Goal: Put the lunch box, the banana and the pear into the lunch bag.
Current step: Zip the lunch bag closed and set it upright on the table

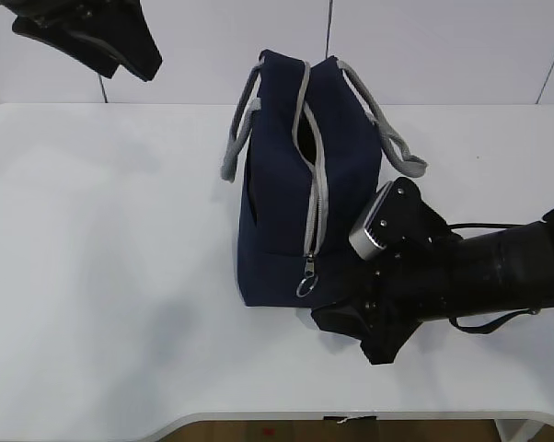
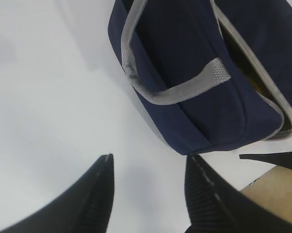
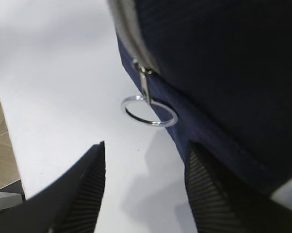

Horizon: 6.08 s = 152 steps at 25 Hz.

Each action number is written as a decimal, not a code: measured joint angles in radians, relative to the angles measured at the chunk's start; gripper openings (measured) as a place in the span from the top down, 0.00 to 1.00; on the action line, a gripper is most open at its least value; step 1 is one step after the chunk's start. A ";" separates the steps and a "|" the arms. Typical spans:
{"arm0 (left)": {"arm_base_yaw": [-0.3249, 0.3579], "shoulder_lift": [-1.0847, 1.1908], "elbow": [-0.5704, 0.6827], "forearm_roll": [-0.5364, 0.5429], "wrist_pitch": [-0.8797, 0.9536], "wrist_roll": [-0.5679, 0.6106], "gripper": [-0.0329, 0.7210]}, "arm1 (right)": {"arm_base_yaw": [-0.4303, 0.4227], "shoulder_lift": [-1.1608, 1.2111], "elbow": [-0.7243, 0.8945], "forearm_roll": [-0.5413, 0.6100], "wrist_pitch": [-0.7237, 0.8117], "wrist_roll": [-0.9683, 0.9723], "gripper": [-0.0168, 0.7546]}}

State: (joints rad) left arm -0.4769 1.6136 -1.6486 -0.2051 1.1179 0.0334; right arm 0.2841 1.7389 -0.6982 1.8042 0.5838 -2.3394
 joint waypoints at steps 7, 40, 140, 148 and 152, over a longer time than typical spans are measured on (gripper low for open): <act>0.000 0.000 0.000 0.000 -0.002 0.000 0.48 | 0.000 0.000 0.000 0.000 -0.002 0.000 0.42; 0.000 0.000 0.000 -0.005 -0.010 0.000 0.48 | 0.000 0.000 -0.012 0.000 0.100 -0.166 0.42; 0.000 0.000 0.000 -0.018 -0.026 0.000 0.48 | 0.000 -0.270 -0.382 -0.608 0.113 0.432 0.97; 0.000 0.000 0.000 -0.056 -0.026 0.026 0.48 | 0.000 -0.156 -0.511 -0.611 0.113 0.471 0.97; 0.000 0.001 0.000 -0.062 -0.026 0.042 0.48 | 0.000 -0.101 -0.580 -0.622 0.107 0.495 0.97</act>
State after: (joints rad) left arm -0.4769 1.6143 -1.6486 -0.2671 1.0923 0.0755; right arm 0.2841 1.6374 -1.2780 1.1826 0.6903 -1.8449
